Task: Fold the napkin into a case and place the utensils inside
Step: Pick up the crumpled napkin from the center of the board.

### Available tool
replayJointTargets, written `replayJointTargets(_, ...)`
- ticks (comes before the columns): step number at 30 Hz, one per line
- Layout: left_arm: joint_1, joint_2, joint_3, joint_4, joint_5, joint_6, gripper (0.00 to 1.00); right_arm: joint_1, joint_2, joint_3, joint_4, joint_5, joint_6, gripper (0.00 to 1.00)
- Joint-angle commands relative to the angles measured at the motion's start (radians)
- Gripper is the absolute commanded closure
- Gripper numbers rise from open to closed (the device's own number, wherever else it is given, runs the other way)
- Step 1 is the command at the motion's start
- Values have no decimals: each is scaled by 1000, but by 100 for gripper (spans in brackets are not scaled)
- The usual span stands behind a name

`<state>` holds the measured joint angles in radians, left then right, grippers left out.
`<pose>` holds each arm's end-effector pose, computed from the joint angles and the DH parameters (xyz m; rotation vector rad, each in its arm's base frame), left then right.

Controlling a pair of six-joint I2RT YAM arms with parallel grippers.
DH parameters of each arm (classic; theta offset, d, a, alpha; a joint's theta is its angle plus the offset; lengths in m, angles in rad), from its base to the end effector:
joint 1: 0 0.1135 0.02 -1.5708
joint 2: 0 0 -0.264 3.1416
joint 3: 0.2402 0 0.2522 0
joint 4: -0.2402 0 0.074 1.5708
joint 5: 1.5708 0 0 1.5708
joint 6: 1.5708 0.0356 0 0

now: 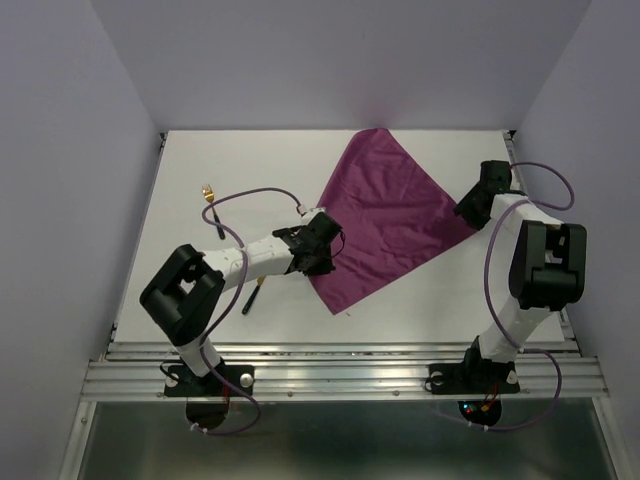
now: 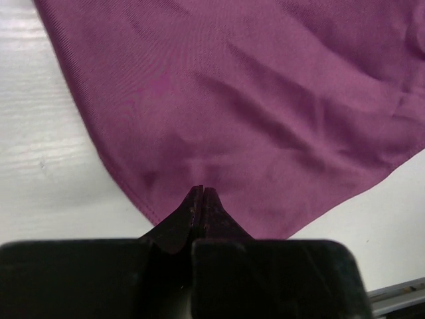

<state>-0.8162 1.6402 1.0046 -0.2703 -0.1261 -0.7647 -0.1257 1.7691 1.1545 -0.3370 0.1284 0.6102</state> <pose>0.2351 -0.2435 0.1937 0.0101 2.5410 -0.5105 0.3667 -0.0509 0.1911 0.9513 2.3241 0.0360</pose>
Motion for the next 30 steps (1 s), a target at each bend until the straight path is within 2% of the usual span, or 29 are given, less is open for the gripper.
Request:
replayJointTargets(1, 17, 70, 71, 10, 19, 64, 100, -6, 27, 27, 44, -13, 22, 52)
replayJointTargets(8, 87, 124, 92, 10, 40, 142, 100, -6, 3, -73, 58, -24, 6, 50)
replayJointTargets(12, 123, 177, 170, -27, 39, 215, 100, 20, -16, -148, 76, -49, 17, 50)
replayJointTargets(15, 166, 216, 242, -110, -41, 296, 100, 81, -54, -228, 99, -53, 37, 46)
replayJointTargets(19, 212, 256, 310, -132, -37, 369, 100, 115, -108, -324, 98, -58, 100, 45)
replayJointTargets(25, 255, 371, 506, -158, -40, 400, 100, 184, -350, -522, 118, -42, 224, 42)
replayJointTargets(30, 256, 403, 676, -214, -93, 426, 100, 184, -606, -579, 21, 17, 238, 37)
